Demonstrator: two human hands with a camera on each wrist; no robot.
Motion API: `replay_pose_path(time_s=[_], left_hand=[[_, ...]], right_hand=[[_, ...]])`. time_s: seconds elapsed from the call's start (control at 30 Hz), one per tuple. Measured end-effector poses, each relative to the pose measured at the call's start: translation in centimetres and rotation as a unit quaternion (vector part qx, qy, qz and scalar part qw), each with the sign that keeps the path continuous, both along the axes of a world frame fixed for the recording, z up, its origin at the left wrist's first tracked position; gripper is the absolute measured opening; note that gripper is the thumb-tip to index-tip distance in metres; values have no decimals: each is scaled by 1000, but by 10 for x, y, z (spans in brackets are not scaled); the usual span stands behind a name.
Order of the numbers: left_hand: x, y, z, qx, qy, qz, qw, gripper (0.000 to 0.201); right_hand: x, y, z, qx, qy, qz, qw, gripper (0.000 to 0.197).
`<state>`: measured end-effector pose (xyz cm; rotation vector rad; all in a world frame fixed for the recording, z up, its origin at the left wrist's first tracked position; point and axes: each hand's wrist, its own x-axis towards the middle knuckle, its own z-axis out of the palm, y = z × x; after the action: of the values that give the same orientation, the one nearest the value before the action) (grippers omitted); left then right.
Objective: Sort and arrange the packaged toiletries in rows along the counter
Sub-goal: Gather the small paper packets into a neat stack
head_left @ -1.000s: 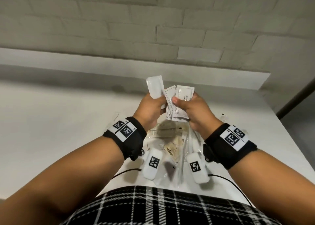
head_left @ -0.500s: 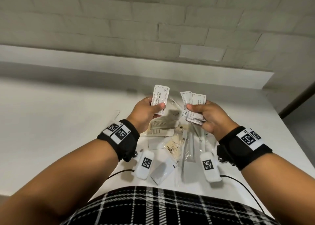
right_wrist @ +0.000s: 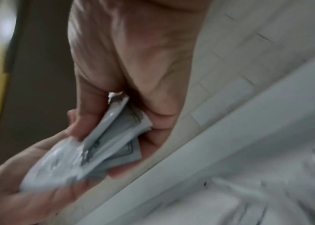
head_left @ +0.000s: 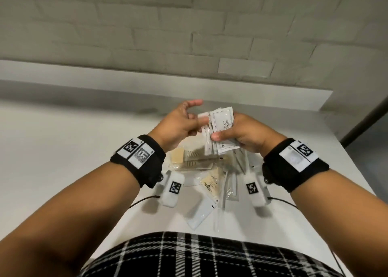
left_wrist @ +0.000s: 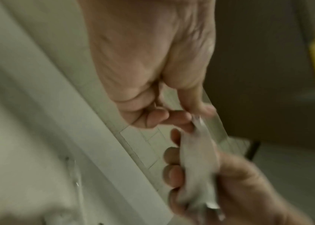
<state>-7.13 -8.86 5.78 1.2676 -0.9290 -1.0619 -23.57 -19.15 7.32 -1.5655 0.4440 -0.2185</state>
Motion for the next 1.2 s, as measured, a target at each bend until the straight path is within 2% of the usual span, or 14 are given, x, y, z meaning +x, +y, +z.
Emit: replay_pose_path(time_s=[0.07, 0.13, 0.2, 0.3, 0.37, 0.43, 0.47, 0.53, 0.63, 0.7, 0.77, 0.87, 1.07, 1.2], left_hand=[[-3, 2, 3, -26, 124, 13, 992, 61], [-13, 3, -2, -15, 157, -38, 987, 65], [-26, 1, -5, 18, 191, -42, 981, 54], [-40, -5, -6, 37, 276, -26, 960, 37], [-43, -8, -3, 38, 303, -7, 952, 35], [-44, -10, -2, 34, 312, 8, 949, 39], [-44, -10, -2, 29, 313, 10, 949, 38], [-40, -10, -3, 25, 307, 14, 951, 29], [-34, -9, -2, 57, 284, 5, 957, 28], [-33, -8, 0, 72, 276, -23, 958, 34], [-34, -5, 4, 75, 283, -41, 955, 31], [-34, -2, 4, 64, 303, -42, 950, 21], [-38, 2, -1, 111, 225, -72, 965, 9], [-39, 1, 5, 136, 209, -31, 968, 25]], right_hand=[[4, 6, -7, 55, -54, -36, 996, 62], [13, 12, -12, 55, -89, -97, 990, 63], [24, 17, -18, 30, -83, -163, 983, 59], [40, 30, -19, -71, -39, -264, 961, 38], [44, 36, -19, -186, -20, -306, 933, 38], [43, 36, -19, -313, 55, -319, 893, 39], [41, 34, -19, -345, 86, -310, 882, 40], [32, 28, -18, -347, 61, -262, 898, 47], [15, 26, -11, -312, 2, -100, 945, 91], [9, 27, 0, -366, 65, 7, 928, 129], [9, 28, 6, -430, 114, 41, 895, 146], [11, 27, 10, -460, 97, 1, 883, 144], [7, 29, 9, -485, 114, -5, 867, 141], [7, 35, 9, -499, 103, -10, 860, 138]])
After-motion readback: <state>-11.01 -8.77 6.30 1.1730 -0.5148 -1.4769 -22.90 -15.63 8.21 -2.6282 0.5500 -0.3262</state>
